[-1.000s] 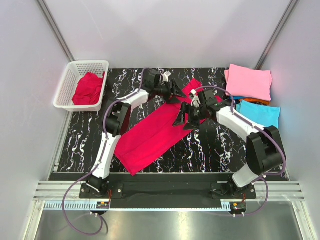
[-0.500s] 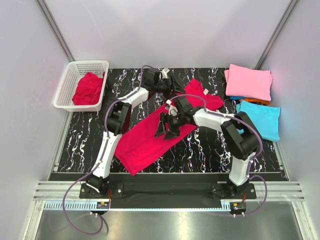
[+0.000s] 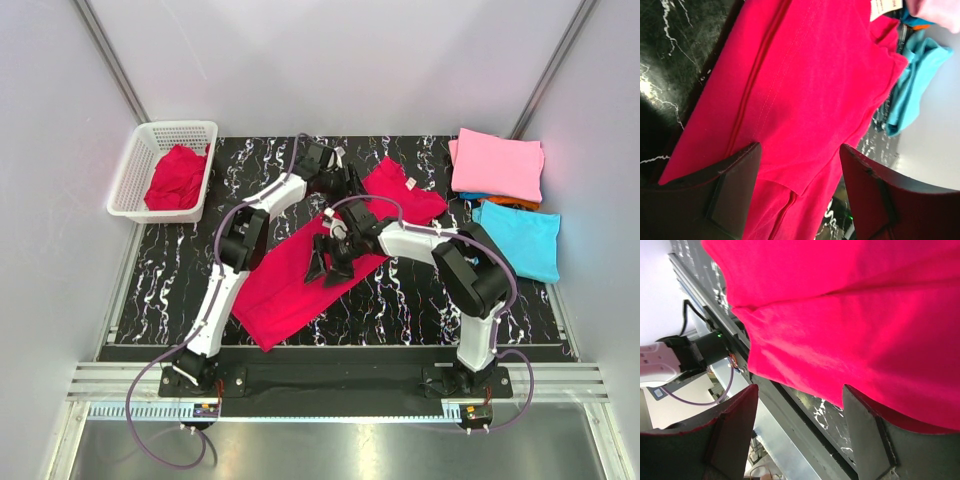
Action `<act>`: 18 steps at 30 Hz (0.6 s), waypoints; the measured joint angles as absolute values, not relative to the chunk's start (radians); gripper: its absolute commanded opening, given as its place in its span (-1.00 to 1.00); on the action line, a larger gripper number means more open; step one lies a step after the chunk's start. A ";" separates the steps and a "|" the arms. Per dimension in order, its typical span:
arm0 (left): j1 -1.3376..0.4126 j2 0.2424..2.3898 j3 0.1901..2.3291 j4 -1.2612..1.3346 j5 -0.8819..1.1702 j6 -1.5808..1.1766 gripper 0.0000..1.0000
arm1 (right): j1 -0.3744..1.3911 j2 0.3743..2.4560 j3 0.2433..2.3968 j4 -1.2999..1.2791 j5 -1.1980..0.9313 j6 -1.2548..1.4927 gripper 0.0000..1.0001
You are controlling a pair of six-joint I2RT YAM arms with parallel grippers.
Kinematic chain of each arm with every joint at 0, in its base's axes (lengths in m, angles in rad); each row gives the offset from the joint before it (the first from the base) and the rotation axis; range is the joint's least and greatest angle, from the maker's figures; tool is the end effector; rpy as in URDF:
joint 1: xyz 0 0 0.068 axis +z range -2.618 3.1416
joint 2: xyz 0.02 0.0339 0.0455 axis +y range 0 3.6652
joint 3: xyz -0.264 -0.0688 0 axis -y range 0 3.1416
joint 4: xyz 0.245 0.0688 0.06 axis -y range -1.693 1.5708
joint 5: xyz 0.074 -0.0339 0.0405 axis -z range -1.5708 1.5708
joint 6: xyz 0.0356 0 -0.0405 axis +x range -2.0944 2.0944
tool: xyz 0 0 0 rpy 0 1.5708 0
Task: Fold and stack the t-shirts
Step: Fold the tshirt
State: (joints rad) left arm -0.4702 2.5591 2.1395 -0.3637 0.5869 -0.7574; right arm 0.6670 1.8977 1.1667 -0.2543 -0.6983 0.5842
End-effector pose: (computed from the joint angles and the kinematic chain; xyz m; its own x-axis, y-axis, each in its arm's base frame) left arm 0.4922 -0.2722 0.1406 -0.9566 -0.1555 -0.2464 0.0961 0.6298 -0.7708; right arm 0.2869 0.2550 0.1602 -0.9615 -0.2194 -0.1654 -0.2669 0.6030 0.7517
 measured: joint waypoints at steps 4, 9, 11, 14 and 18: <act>-0.480 2.559 2.172 -0.420 0.526 -0.733 0.45 | 0.670 1.915 1.148 -0.263 -0.690 0.581 0.48; -0.481 2.563 2.232 -0.521 0.418 -0.699 0.45 | 0.681 1.919 1.133 -0.332 -0.645 0.571 0.48; -0.481 2.566 2.253 -0.558 0.367 -0.688 0.46 | 0.682 1.919 1.135 -0.363 -0.627 0.569 0.49; -0.482 2.566 2.276 -0.607 0.299 -0.679 0.47 | 0.682 1.919 1.152 -0.411 -0.596 0.569 0.48; -0.479 2.564 2.293 -0.656 0.217 -0.673 0.47 | 0.682 1.928 1.192 -0.492 -0.543 0.565 0.50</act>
State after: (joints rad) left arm -0.4793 2.5645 2.2932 -0.6559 0.2173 -0.6727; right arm 0.6823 1.9282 1.1915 -0.4919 -0.5434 0.5652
